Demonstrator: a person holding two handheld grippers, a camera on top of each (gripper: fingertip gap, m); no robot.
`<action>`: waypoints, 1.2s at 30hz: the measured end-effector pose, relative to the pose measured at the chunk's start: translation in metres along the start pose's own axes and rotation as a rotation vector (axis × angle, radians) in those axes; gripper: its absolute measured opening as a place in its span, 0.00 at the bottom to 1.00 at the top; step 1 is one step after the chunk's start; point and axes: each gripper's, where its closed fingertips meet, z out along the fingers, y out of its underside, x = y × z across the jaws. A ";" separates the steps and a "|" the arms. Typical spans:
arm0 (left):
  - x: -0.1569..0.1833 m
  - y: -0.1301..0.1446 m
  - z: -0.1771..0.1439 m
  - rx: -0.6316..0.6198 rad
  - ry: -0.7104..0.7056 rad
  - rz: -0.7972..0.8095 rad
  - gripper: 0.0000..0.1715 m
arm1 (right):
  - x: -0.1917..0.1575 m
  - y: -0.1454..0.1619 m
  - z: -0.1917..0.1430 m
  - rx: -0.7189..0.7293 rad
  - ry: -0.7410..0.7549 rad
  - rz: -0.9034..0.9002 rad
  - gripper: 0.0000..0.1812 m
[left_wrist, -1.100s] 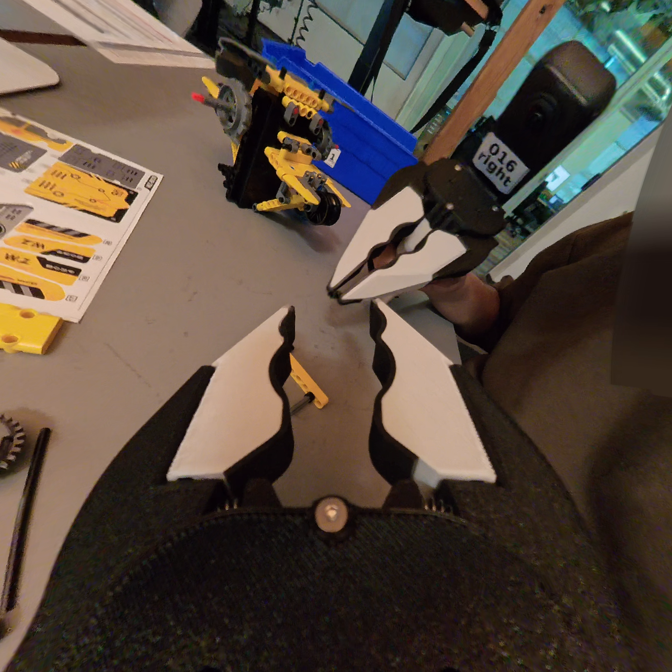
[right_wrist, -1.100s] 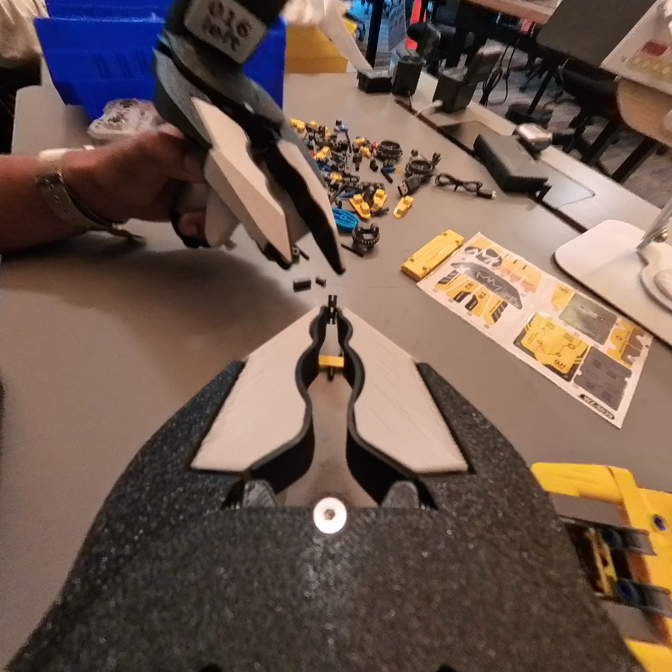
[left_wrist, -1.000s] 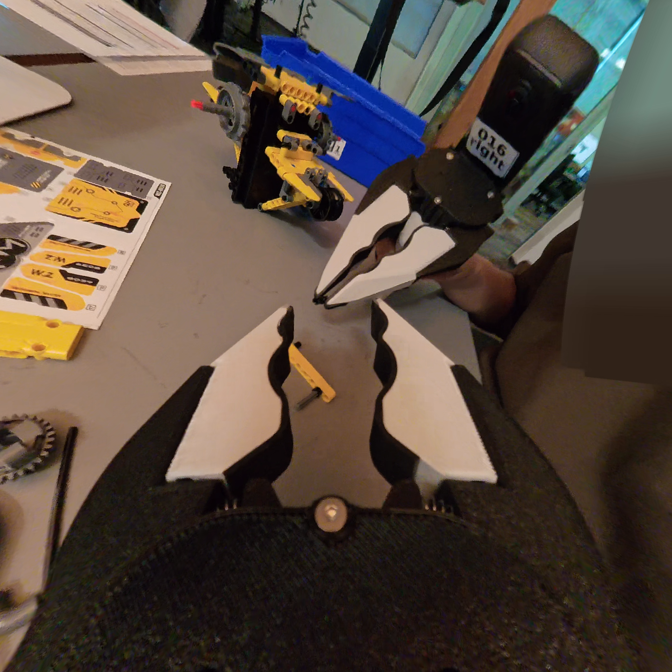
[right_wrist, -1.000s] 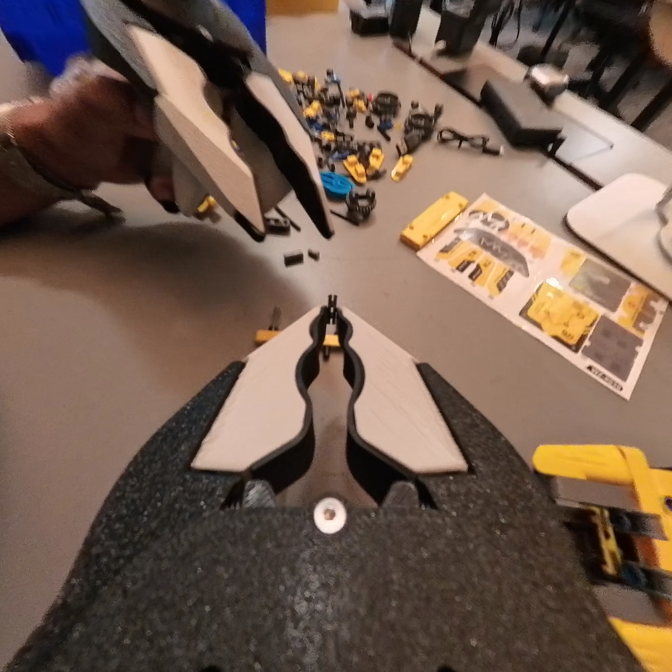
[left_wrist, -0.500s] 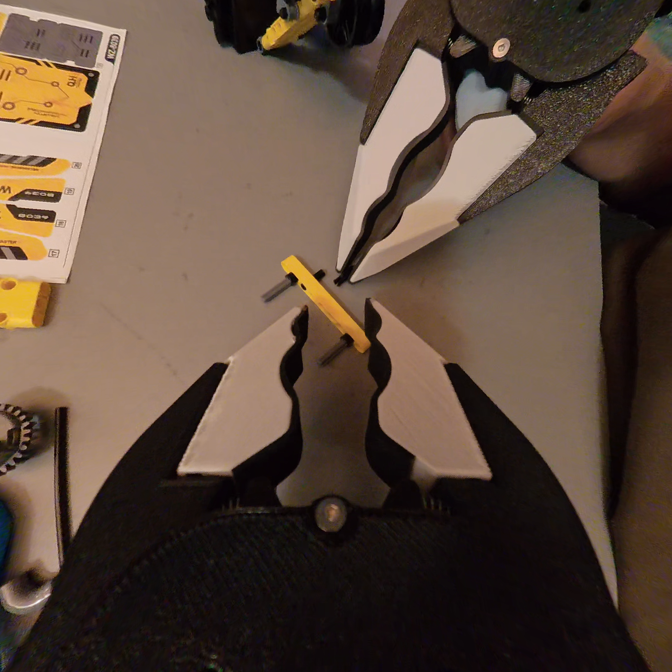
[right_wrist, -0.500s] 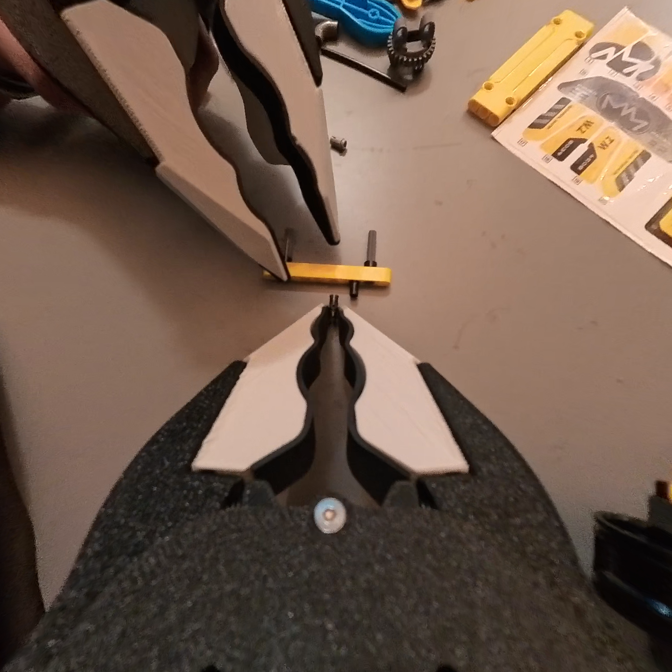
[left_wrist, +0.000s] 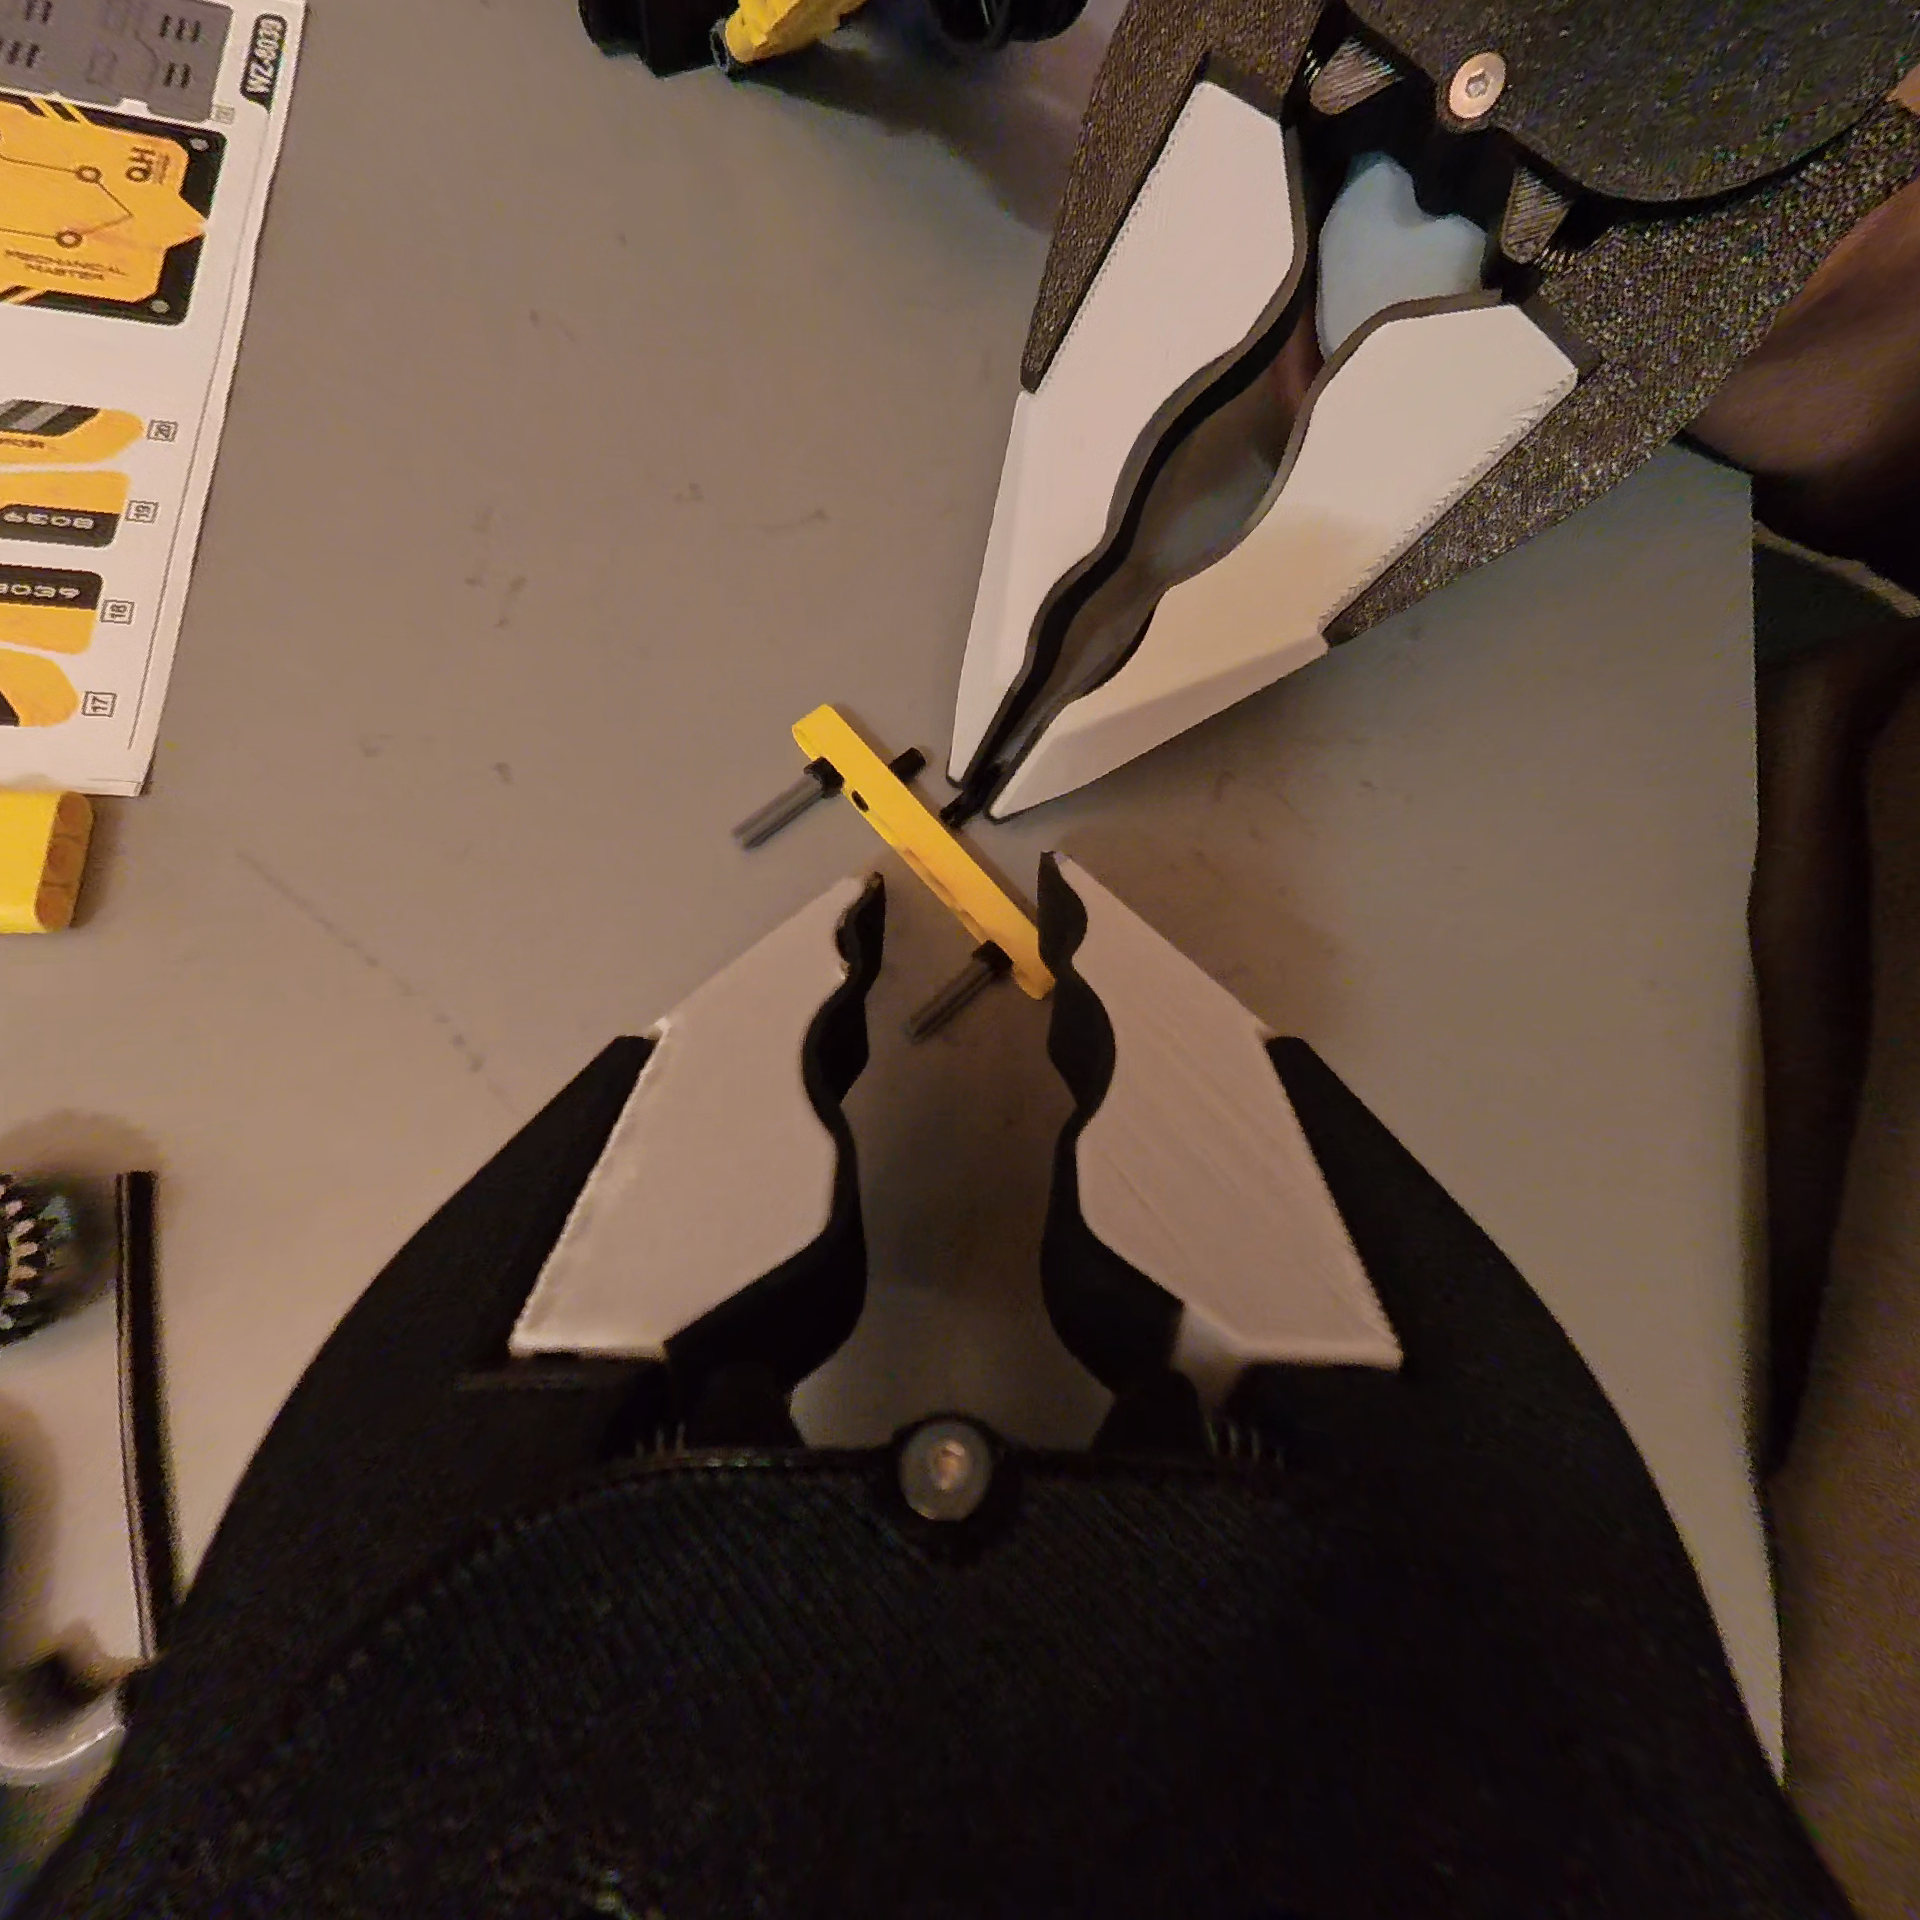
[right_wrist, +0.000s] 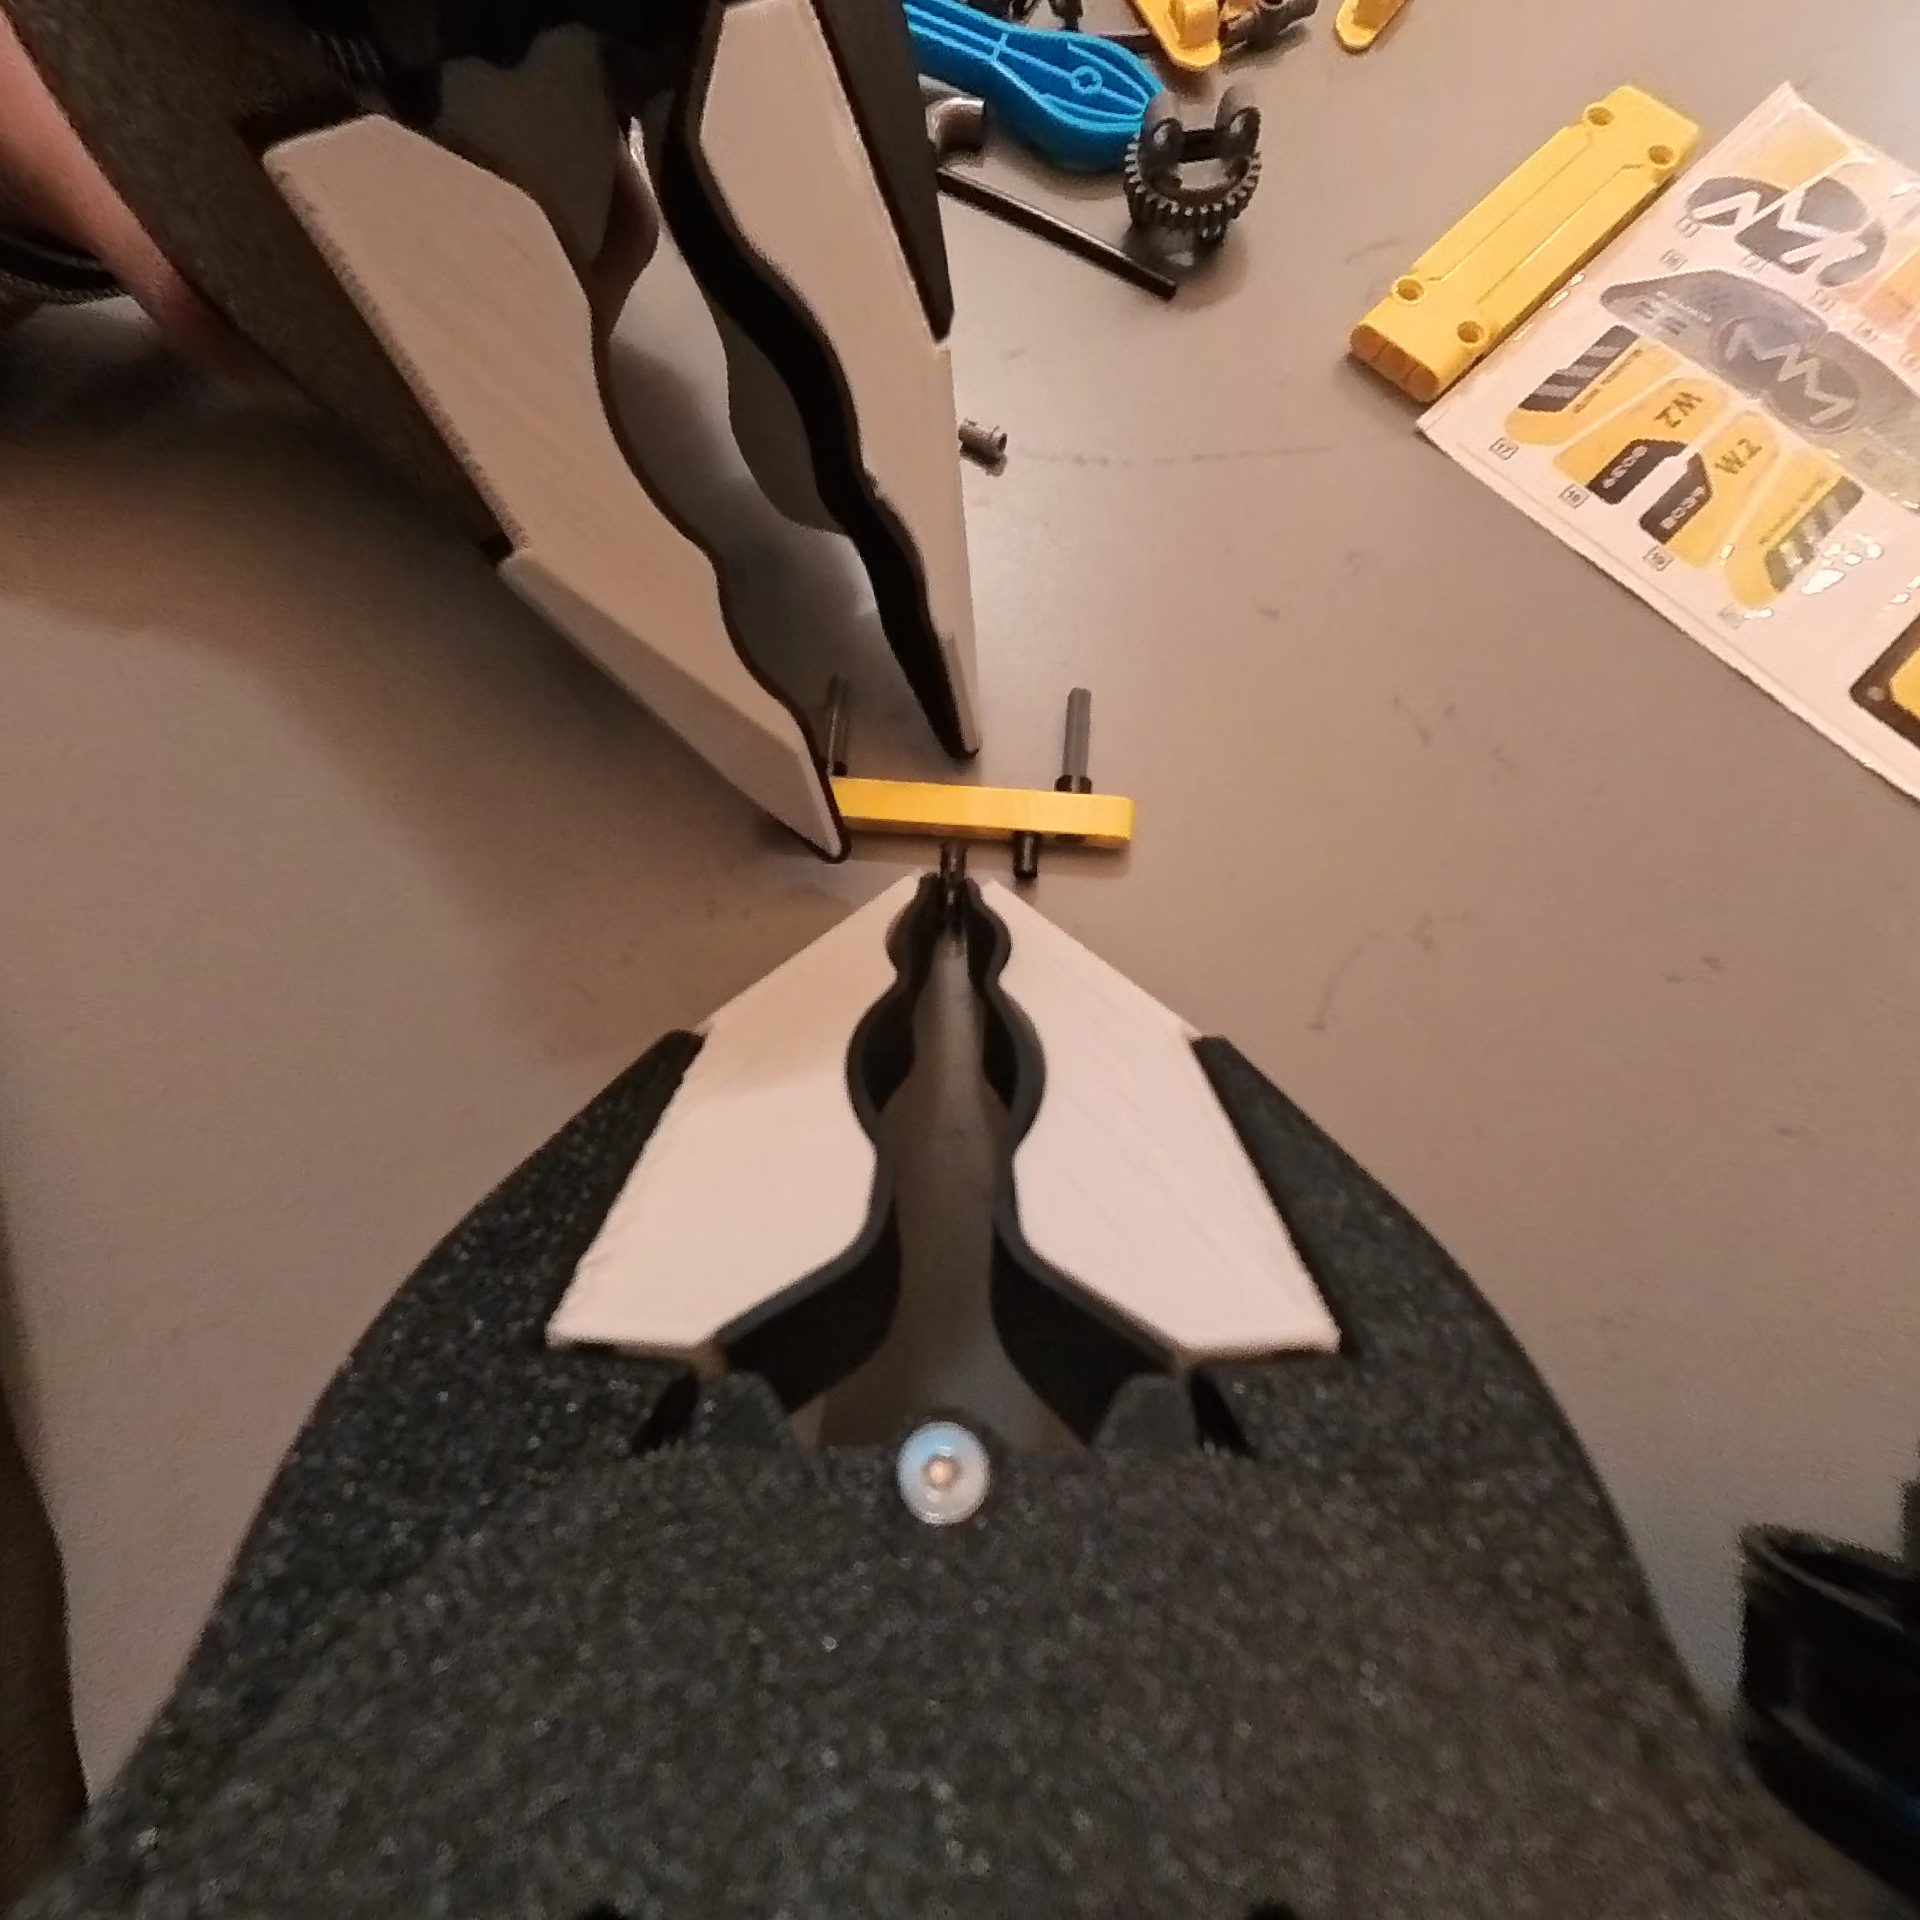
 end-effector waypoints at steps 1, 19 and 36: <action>0.000 0.000 0.000 0.000 0.002 -0.001 0.16 | 0.000 0.000 0.000 0.000 -0.001 0.001 0.02; 0.001 0.000 0.003 -0.004 -0.004 -0.024 0.06 | 0.000 -0.003 0.003 0.018 0.002 -0.017 0.02; 0.001 -0.001 0.006 -0.001 -0.034 0.026 0.05 | -0.002 -0.003 0.004 0.014 -0.031 -0.161 0.02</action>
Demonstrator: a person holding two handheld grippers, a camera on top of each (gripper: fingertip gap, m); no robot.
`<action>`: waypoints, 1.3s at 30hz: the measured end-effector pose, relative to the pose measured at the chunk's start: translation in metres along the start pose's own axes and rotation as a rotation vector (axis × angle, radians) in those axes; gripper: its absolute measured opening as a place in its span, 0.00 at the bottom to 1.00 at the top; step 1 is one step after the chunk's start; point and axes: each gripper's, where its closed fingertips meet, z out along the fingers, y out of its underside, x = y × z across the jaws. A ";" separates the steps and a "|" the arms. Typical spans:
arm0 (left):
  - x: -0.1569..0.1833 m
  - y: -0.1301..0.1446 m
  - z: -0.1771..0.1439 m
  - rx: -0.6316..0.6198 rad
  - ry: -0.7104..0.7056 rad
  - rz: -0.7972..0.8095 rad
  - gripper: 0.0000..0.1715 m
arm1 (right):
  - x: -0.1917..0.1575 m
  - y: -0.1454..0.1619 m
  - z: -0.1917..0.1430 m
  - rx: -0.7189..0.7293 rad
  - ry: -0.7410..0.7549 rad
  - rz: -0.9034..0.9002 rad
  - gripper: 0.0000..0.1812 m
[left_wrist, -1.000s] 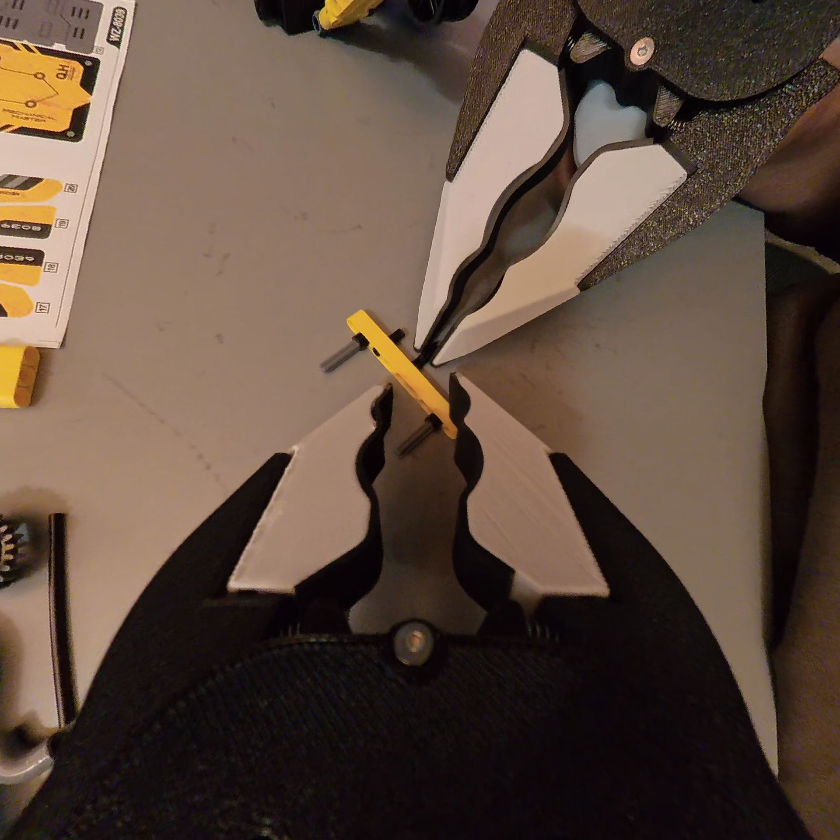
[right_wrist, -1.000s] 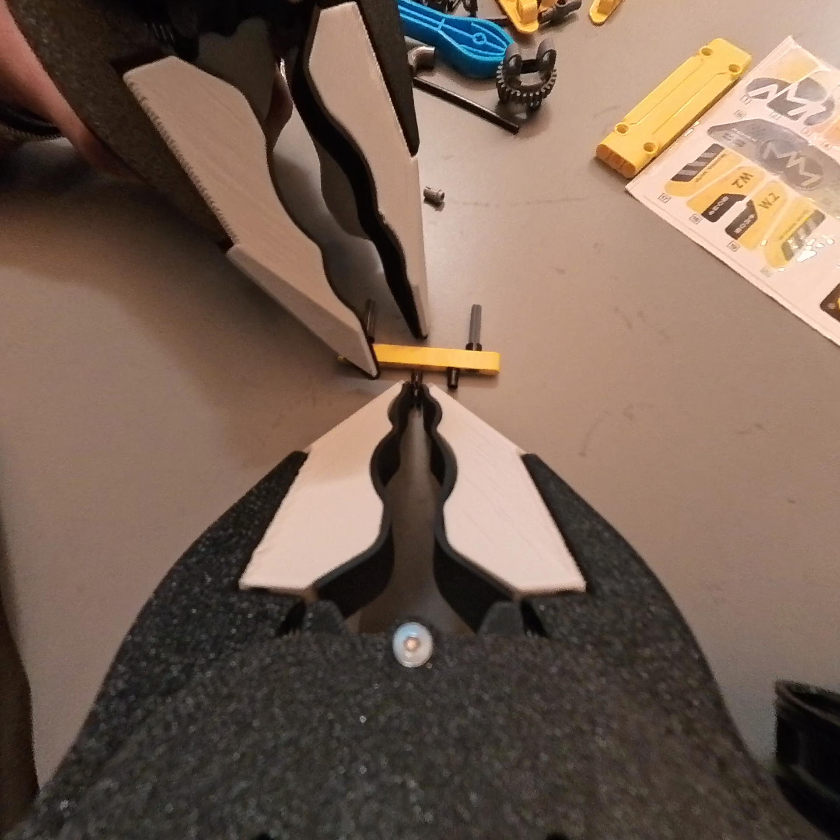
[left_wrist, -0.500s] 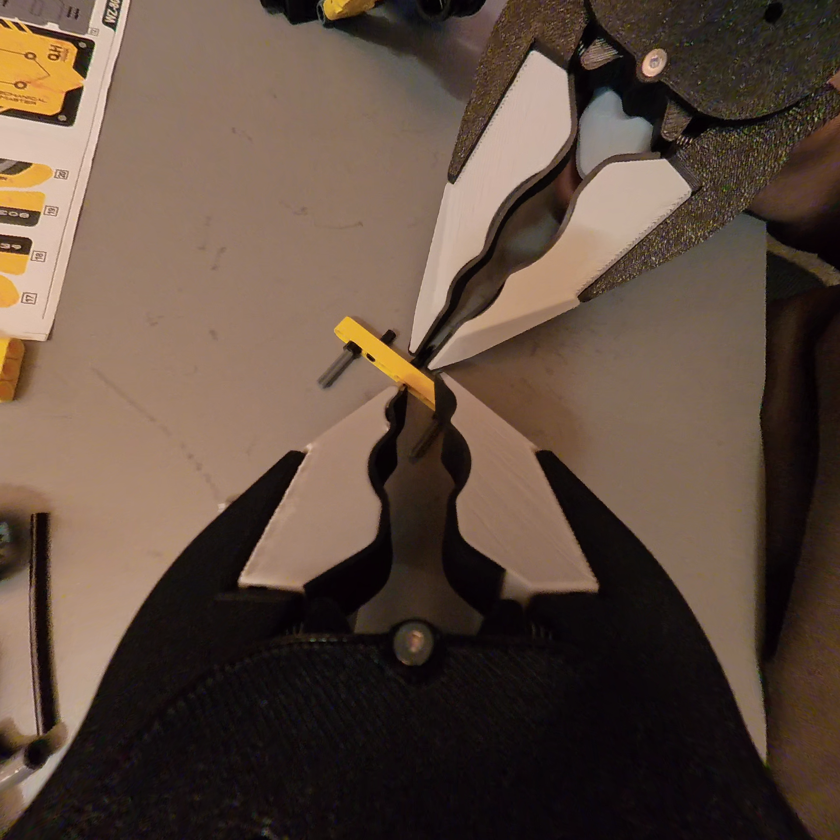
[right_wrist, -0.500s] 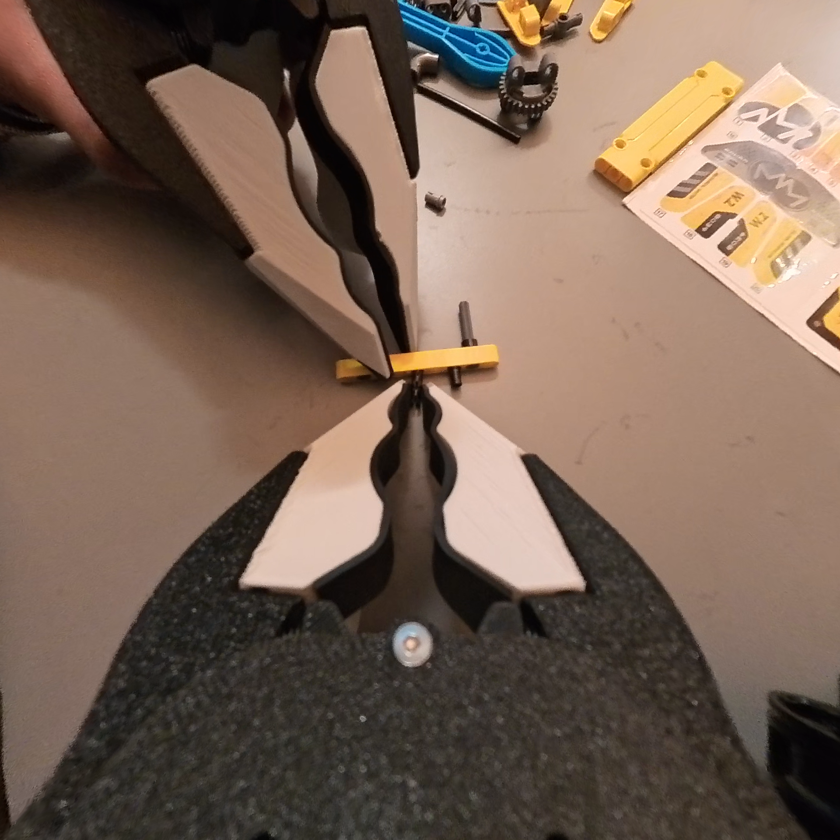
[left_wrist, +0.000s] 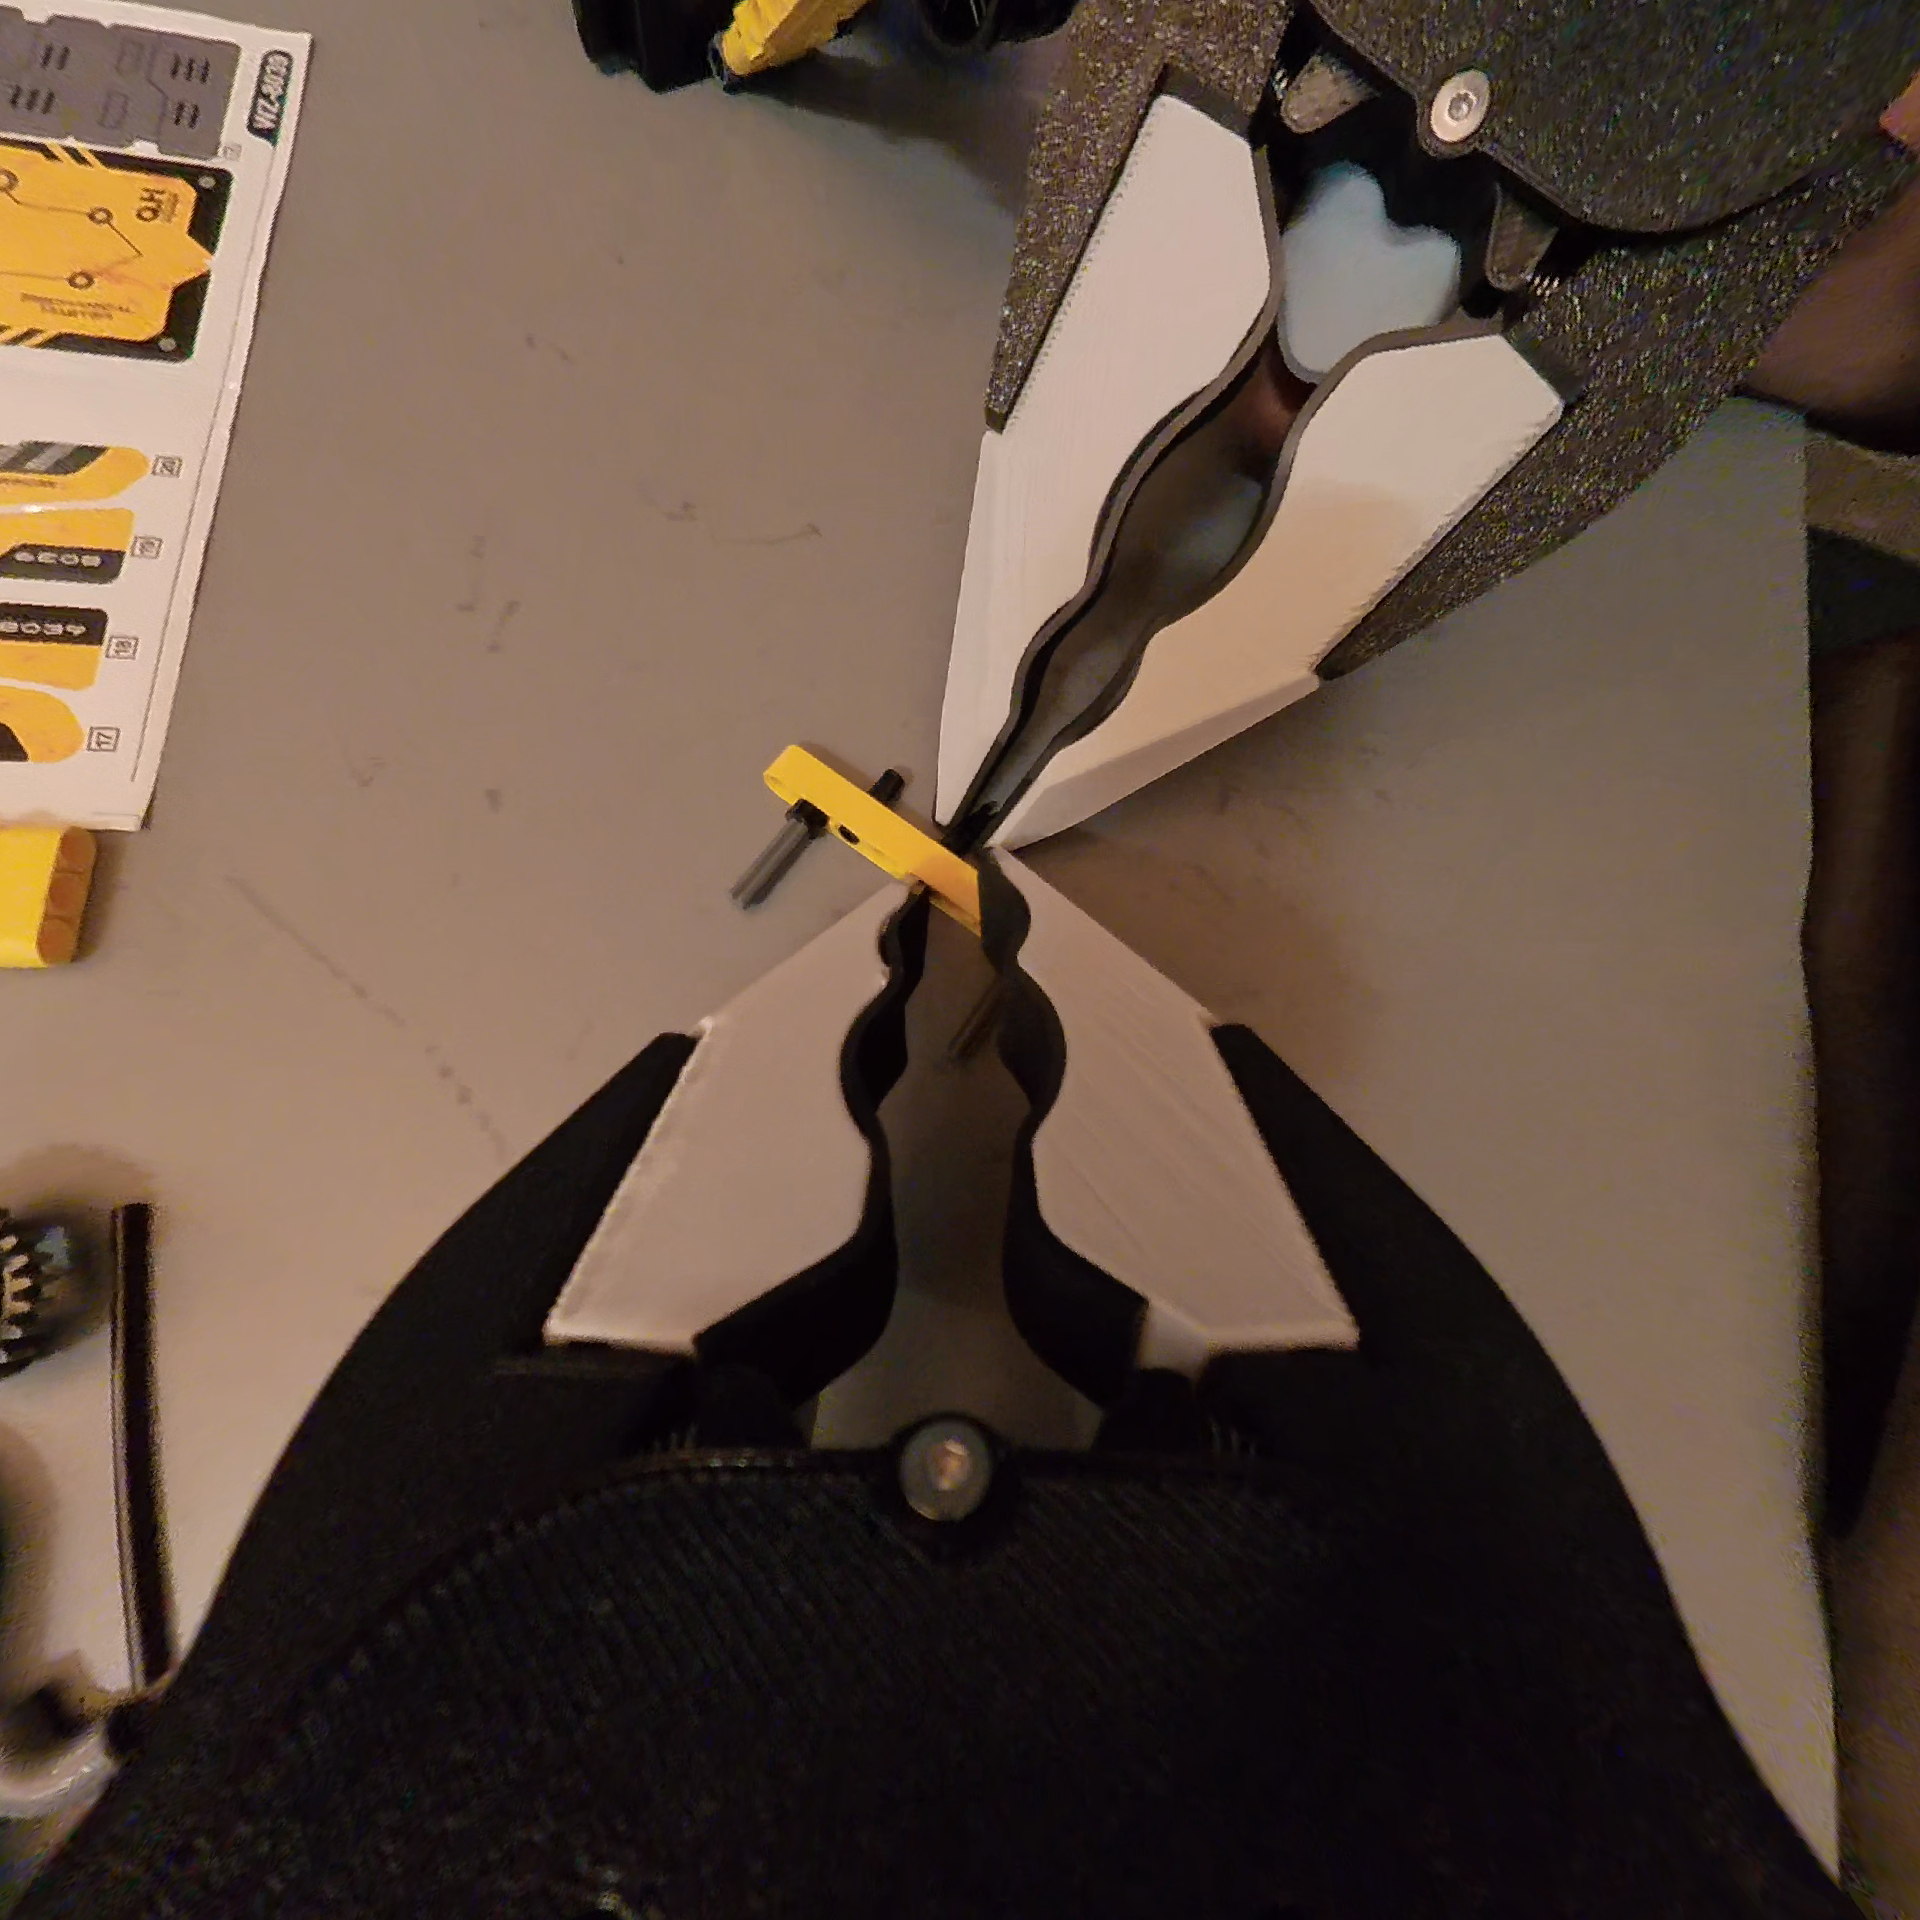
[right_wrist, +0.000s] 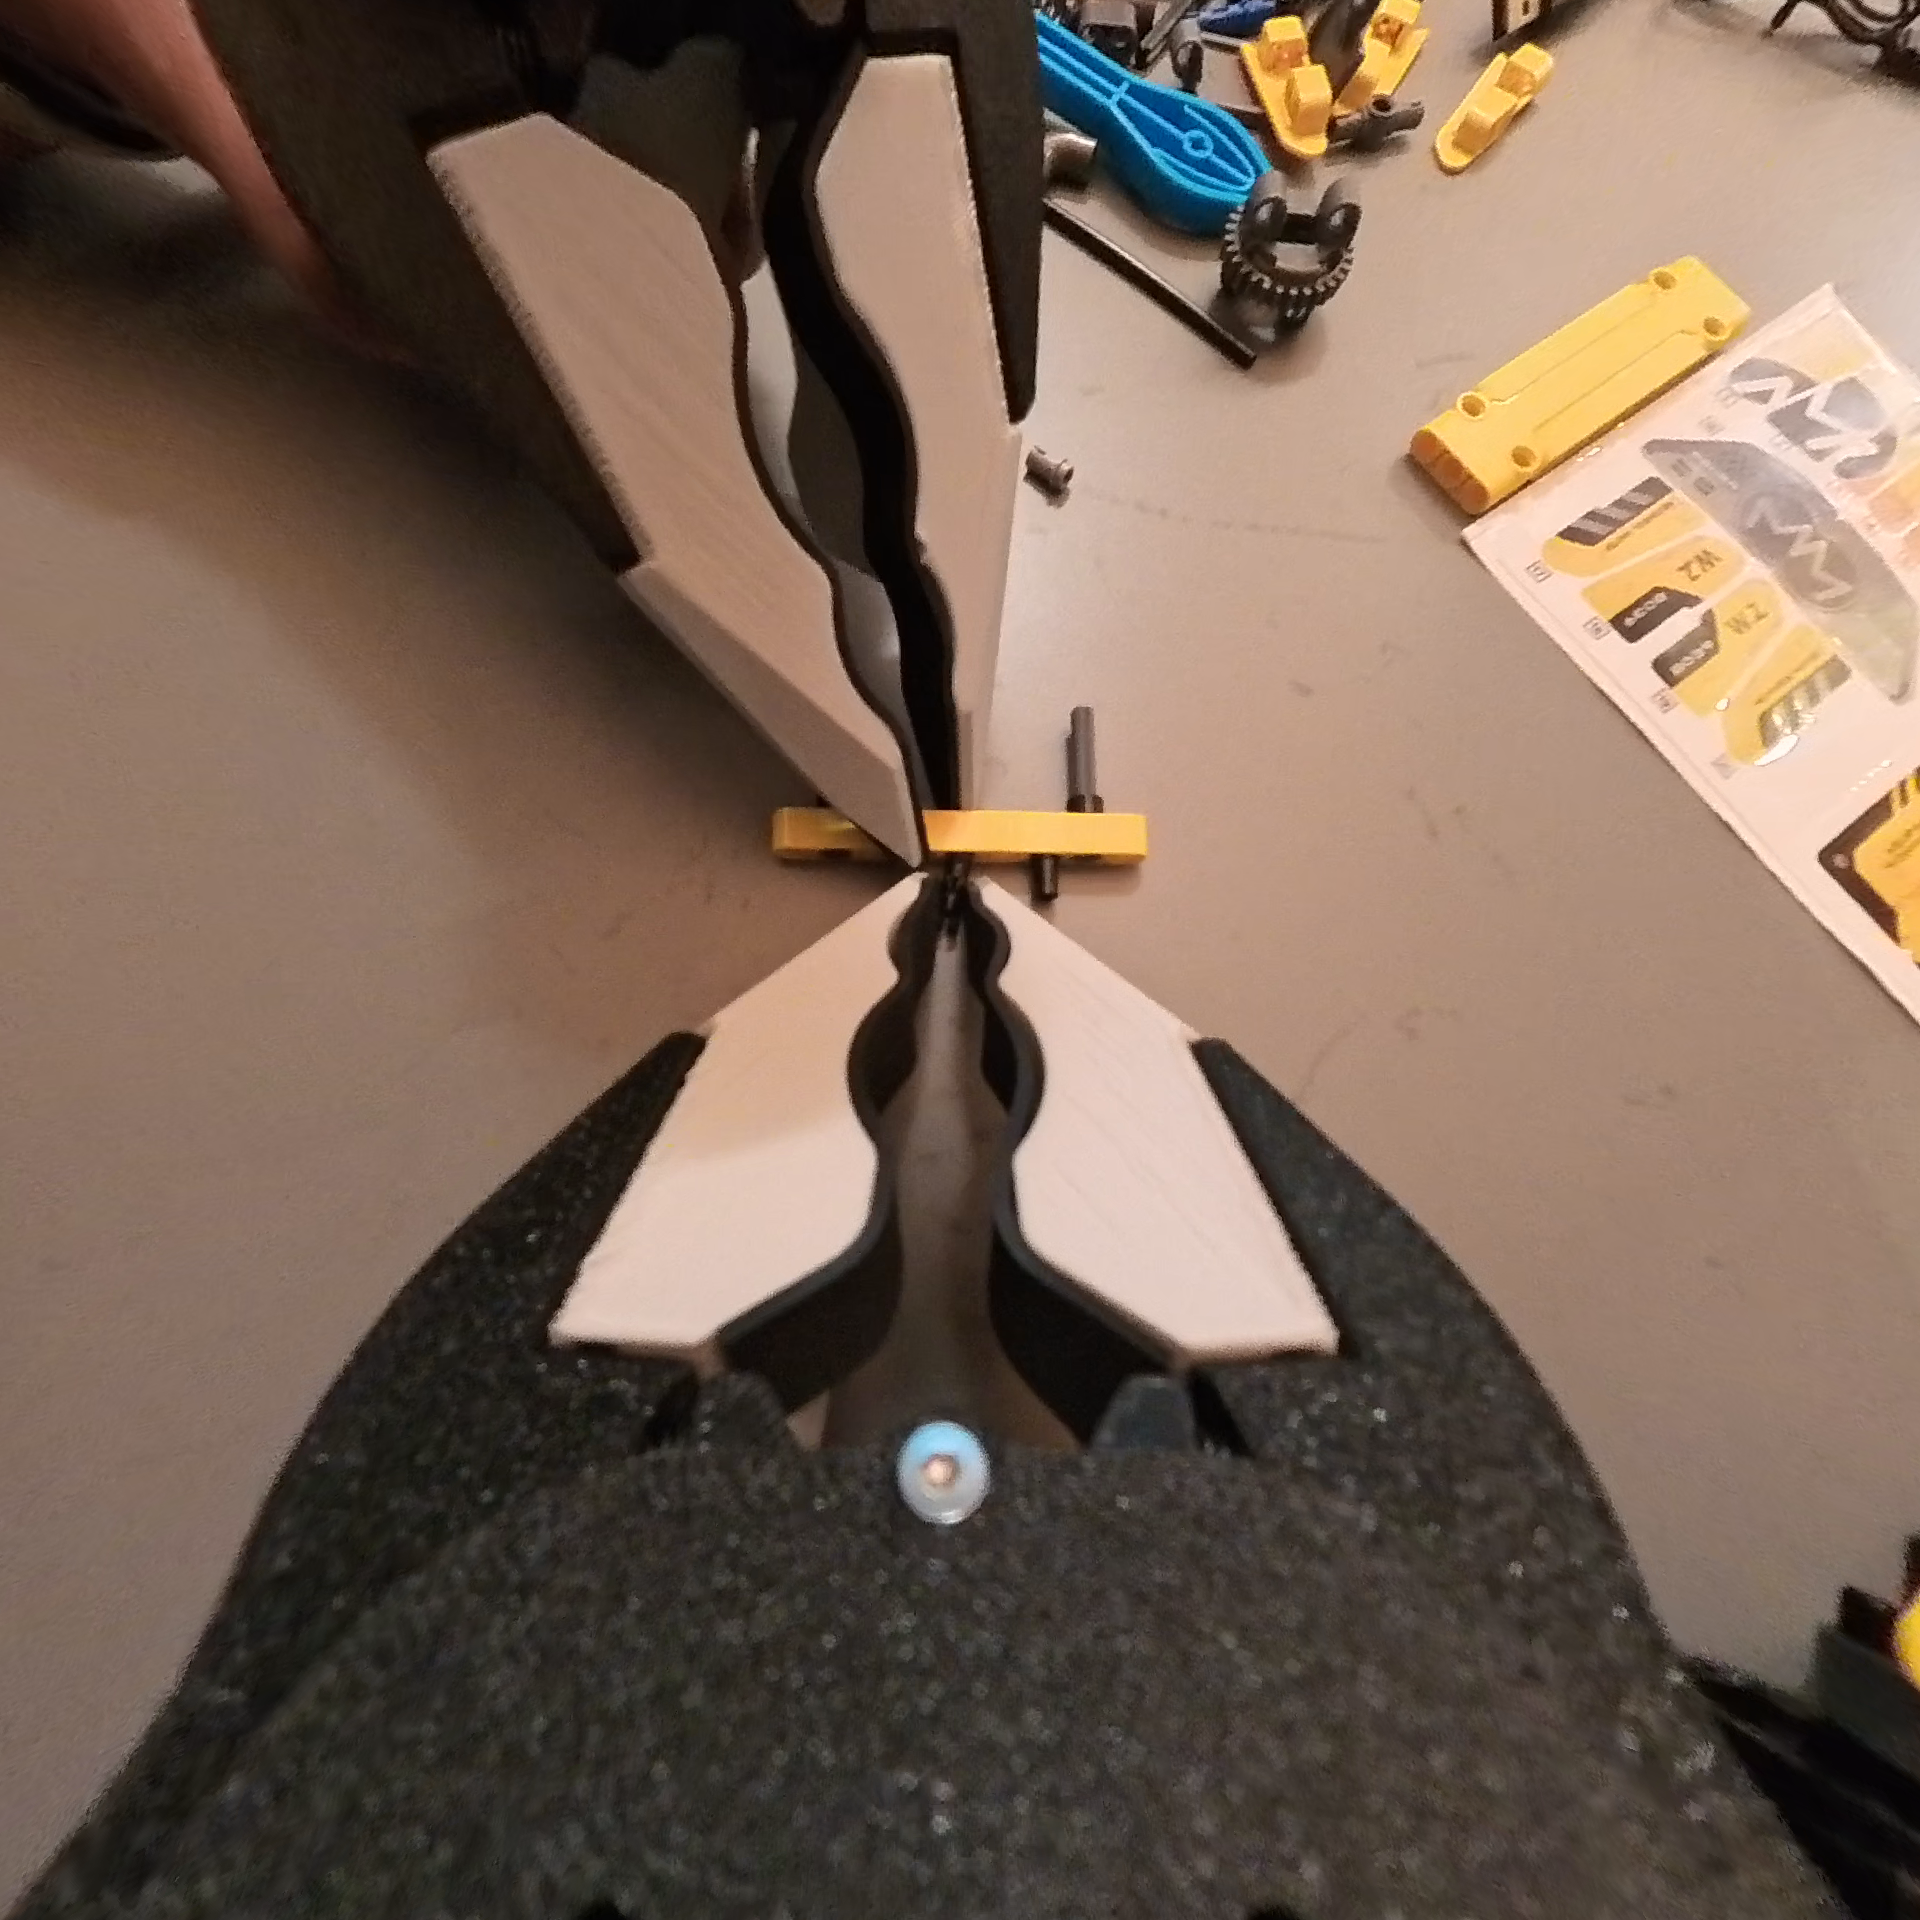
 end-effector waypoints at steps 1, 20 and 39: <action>0.000 0.000 0.000 -0.001 0.005 -0.002 0.05 | 0.000 0.000 0.000 0.000 -0.004 -0.005 0.02; 0.001 0.001 0.000 -0.016 0.051 0.086 0.04 | -0.001 -0.002 0.001 0.014 -0.119 0.073 0.01; 0.000 0.002 -0.002 -0.013 0.031 0.048 0.06 | -0.001 0.007 -0.006 0.006 -0.050 0.081 0.00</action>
